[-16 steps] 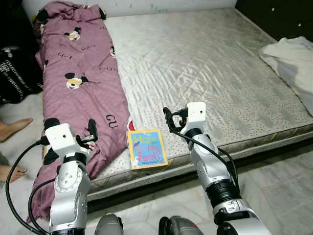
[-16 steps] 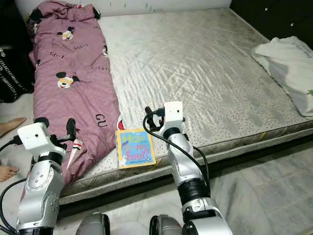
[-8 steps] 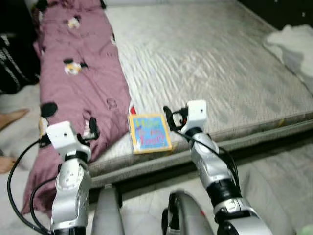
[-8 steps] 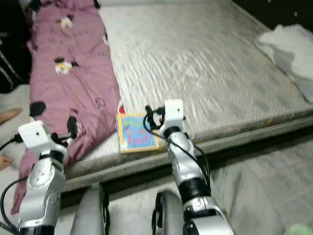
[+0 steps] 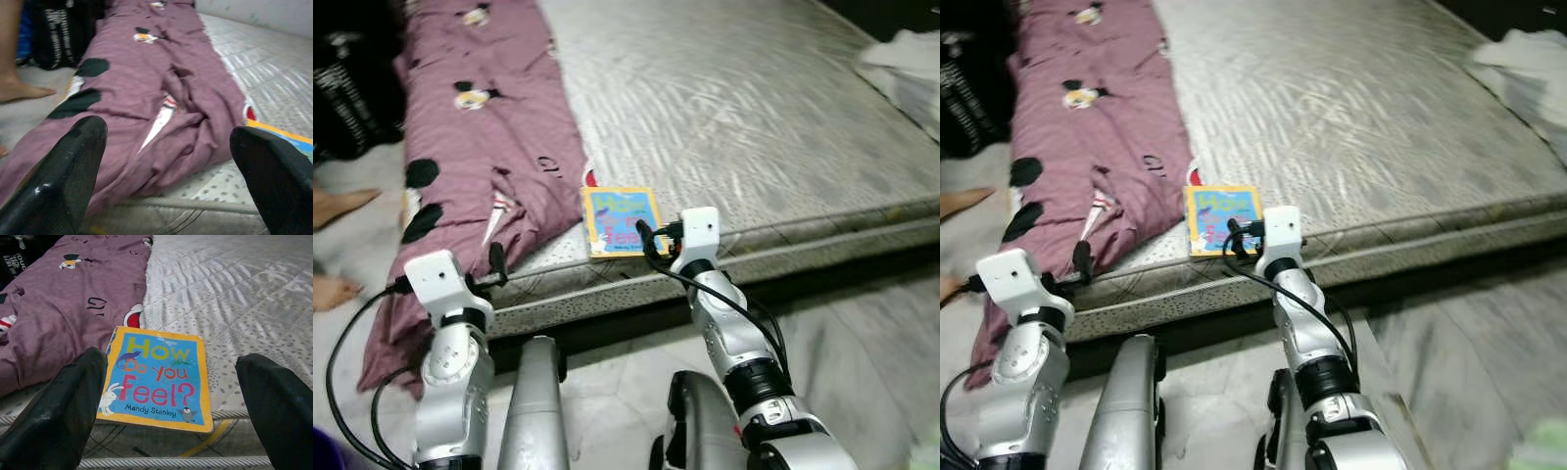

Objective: Clean up the room

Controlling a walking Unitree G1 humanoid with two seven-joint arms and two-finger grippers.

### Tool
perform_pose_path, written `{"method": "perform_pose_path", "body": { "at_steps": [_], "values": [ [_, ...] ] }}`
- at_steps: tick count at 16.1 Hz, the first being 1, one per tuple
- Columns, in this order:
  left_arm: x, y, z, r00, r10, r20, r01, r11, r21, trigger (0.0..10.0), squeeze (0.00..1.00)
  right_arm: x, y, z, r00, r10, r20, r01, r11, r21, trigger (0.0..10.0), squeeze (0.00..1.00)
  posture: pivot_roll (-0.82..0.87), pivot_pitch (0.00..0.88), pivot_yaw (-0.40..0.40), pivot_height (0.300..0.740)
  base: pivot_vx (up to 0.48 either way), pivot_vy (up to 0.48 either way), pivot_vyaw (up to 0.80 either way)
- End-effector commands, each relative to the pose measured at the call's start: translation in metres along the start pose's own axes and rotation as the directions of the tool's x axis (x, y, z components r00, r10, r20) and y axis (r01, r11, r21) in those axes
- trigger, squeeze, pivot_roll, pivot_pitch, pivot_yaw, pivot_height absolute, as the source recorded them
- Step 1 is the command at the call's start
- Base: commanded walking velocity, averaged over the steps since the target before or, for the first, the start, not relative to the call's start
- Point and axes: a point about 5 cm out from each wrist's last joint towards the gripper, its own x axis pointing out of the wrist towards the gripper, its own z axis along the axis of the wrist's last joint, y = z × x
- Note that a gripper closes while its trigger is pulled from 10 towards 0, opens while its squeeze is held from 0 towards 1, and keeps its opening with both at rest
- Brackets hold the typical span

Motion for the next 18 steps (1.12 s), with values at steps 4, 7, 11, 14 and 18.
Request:
{"method": "perform_pose_path", "body": {
  "at_steps": [4,7,11,14,18],
  "values": [
    [0.0016,-0.0066,0.0055,1.000,-0.015,0.024,0.016,1.000,-0.010,10.0,0.00,0.0022,-0.0034,0.0050,1.000,0.002,0.018,-0.002,1.000,-0.029,10.0,0.00,0.11,0.136,-0.055,0.585,0.000,0.000,0.00],
    [0.0020,-0.0066,0.0061,0.999,-0.020,0.029,0.021,1.000,-0.014,10.0,0.00,0.0027,-0.0028,0.0047,1.000,0.006,0.017,-0.006,1.000,-0.018,10.0,0.00,0.11,0.131,-0.054,0.560,0.000,0.000,0.00],
    [0.0018,-0.0077,0.0078,0.998,-0.034,0.044,0.035,0.999,-0.022,10.0,0.00,0.0030,-0.0025,0.0043,1.000,0.010,0.015,-0.010,1.000,-0.017,10.0,0.00,0.11,0.126,-0.055,0.560,0.000,0.000,0.00],
    [0.0012,-0.0081,0.0081,0.998,-0.039,0.049,0.041,0.999,-0.034,10.0,0.00,0.0032,-0.0025,0.0035,1.000,0.013,0.011,-0.012,1.000,-0.016,10.0,0.00,0.11,0.123,-0.056,0.560,0.000,0.000,0.00],
    [0.0014,-0.0084,0.0073,0.998,-0.044,0.046,0.045,0.998,-0.035,10.0,0.00,0.0032,-0.0027,0.0029,1.000,0.013,0.009,-0.013,1.000,-0.009,10.0,0.00,0.11,0.122,-0.057,0.560,0.000,0.000,0.00]
  ]
}}
